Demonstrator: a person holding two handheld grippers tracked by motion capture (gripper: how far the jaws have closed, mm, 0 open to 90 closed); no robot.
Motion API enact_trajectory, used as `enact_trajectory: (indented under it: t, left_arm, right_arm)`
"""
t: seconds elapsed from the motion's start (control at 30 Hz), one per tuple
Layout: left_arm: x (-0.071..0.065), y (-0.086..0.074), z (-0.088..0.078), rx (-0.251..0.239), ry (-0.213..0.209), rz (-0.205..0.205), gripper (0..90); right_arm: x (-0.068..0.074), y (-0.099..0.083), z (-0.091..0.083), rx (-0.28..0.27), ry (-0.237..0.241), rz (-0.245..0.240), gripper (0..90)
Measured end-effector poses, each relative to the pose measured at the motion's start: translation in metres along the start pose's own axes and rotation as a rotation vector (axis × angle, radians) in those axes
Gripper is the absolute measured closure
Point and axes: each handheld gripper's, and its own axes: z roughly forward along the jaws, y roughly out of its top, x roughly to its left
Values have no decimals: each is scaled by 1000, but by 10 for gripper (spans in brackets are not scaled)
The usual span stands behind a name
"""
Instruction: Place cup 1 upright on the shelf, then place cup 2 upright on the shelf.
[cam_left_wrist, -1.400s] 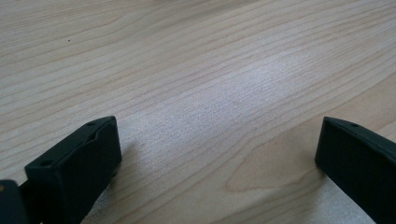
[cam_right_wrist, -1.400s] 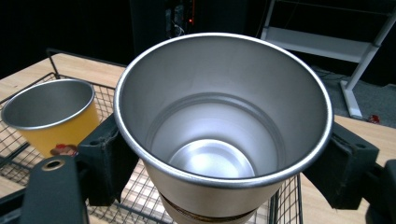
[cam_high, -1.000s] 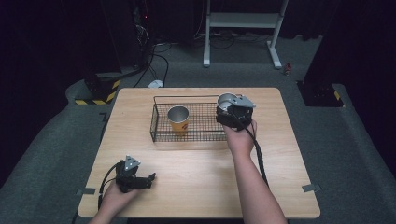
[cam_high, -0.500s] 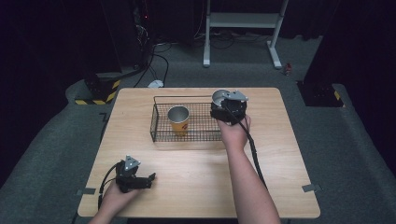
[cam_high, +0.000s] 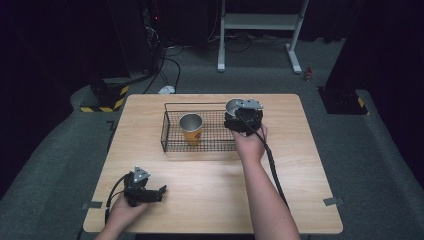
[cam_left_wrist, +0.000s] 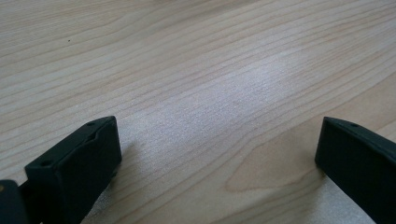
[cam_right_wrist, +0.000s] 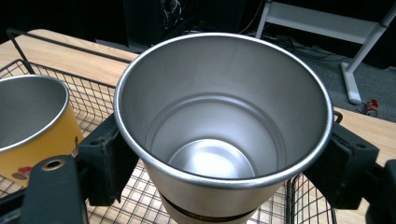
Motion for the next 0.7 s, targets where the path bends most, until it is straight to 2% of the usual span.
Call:
enact_trajectory:
  t: [0.23, 0.7]
  left_arm:
    - [0, 0, 0, -2, 0, -1, 7]
    - [0, 0, 0, -2, 1, -2, 7]
  right_arm:
    - [2, -2, 3, 3, 9, -1, 185]
    - [15, -21, 27, 118, 27, -34, 185]
